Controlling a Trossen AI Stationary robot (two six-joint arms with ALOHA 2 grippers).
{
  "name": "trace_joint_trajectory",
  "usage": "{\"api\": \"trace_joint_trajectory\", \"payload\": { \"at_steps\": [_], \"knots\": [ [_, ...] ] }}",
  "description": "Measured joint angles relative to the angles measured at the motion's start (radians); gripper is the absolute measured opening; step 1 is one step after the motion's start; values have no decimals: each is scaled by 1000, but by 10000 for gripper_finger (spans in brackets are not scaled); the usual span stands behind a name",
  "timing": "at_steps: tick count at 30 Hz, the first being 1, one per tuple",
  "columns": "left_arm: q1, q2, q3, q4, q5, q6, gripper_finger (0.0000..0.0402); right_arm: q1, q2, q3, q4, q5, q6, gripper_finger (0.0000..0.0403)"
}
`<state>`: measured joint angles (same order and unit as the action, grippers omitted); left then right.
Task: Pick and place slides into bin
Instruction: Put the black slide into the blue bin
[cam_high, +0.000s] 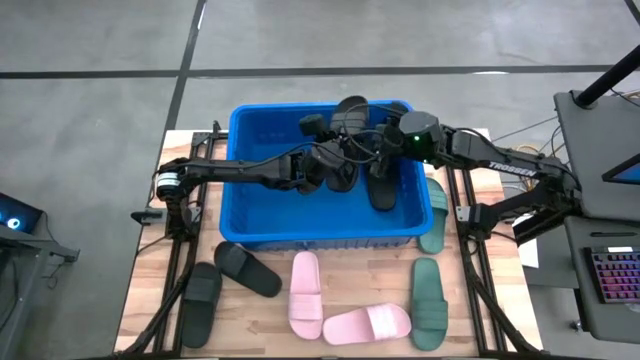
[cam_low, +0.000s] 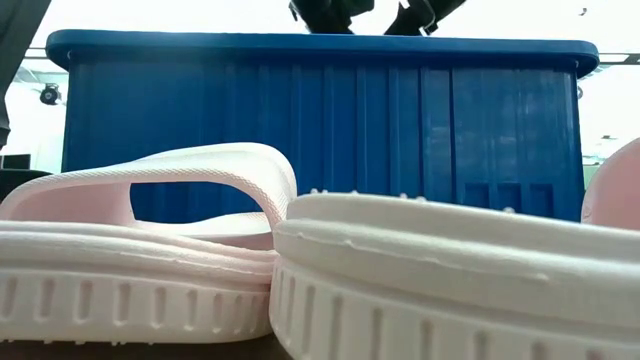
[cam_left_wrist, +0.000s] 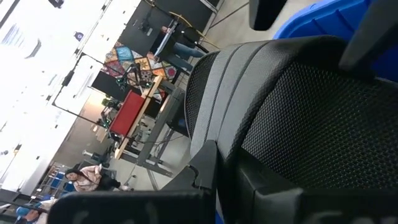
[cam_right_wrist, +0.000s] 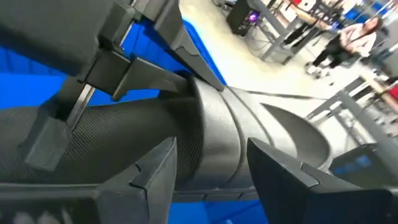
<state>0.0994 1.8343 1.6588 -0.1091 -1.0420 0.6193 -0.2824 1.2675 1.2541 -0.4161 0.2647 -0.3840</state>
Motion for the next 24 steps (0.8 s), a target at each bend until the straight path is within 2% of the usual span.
{"api": "trace_joint_trajectory", "payload": {
  "at_steps": [11,24],
  "knots": [
    [1,1,1,-4,18,34,0,5,12,-2,12,2,-106,171],
    [-2,2,27,-10,28,52,0,6,58,0,40,140,-96,164]
  ]
}}
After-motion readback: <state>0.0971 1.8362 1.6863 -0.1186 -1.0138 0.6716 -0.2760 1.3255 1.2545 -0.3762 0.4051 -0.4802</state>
